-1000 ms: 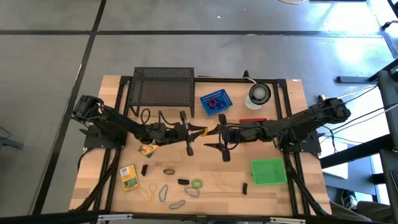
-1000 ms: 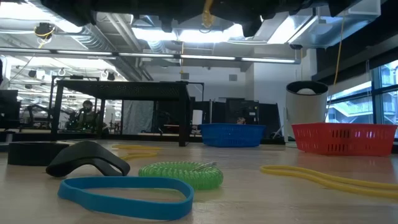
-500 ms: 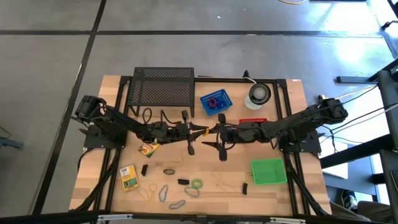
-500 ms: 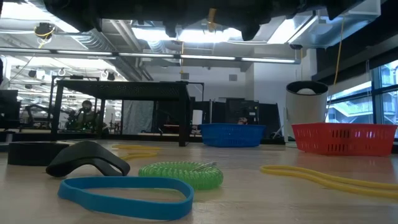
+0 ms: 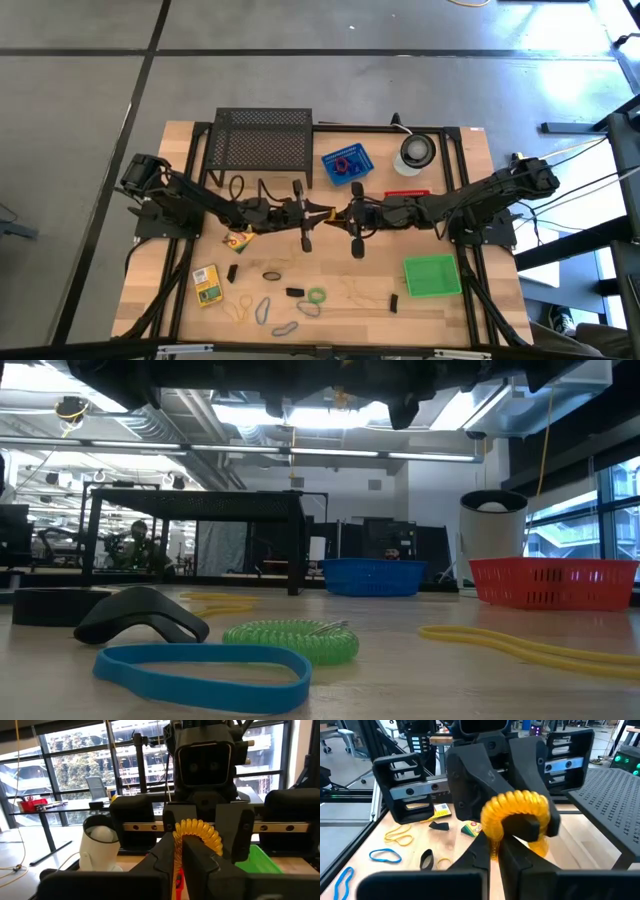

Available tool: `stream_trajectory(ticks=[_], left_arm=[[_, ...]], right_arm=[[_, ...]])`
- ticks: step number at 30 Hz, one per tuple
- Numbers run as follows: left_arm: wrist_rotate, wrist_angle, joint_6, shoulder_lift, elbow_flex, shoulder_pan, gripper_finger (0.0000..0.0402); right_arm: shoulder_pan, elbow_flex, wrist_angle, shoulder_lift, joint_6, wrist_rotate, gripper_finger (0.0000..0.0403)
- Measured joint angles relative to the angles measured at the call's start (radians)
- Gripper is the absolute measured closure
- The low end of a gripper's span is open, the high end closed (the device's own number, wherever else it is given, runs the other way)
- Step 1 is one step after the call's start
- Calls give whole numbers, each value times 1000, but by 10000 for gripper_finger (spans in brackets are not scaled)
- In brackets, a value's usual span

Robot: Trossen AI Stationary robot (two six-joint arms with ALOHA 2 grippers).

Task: Pick & Place Office Desk Supplies
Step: Put the yellow wrist coil into the blue bin

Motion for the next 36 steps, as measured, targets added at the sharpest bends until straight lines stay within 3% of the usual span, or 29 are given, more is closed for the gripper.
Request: stream_trajectory(ticks=[5, 9, 13, 17, 24, 31, 36], left_arm=[[-27, -13, -9, 0, 0, -11, 350], [-57, -48, -41, 0, 0, -17, 305], [-134, -147, -53, -8, 0, -17, 261], [-238, -283, -72, -28, 0, -24, 234], [-369, -464, -151, -68, 0, -36, 231], [-382, -541, -210, -83, 0, -54, 233], [-388, -541, -209, -83, 0, -65, 233]], right_arm=[[0, 0, -36, 0, 48, 44, 372], [-12, 0, -83, -5, 62, 95, 381], [-39, 0, -162, -30, 96, 103, 389], [-71, 0, -278, -56, 127, 179, 387], [-183, 0, -397, -64, 180, 252, 384], [-332, 1, -444, -34, 270, 283, 384], [-420, 0, -440, 58, 353, 278, 384]])
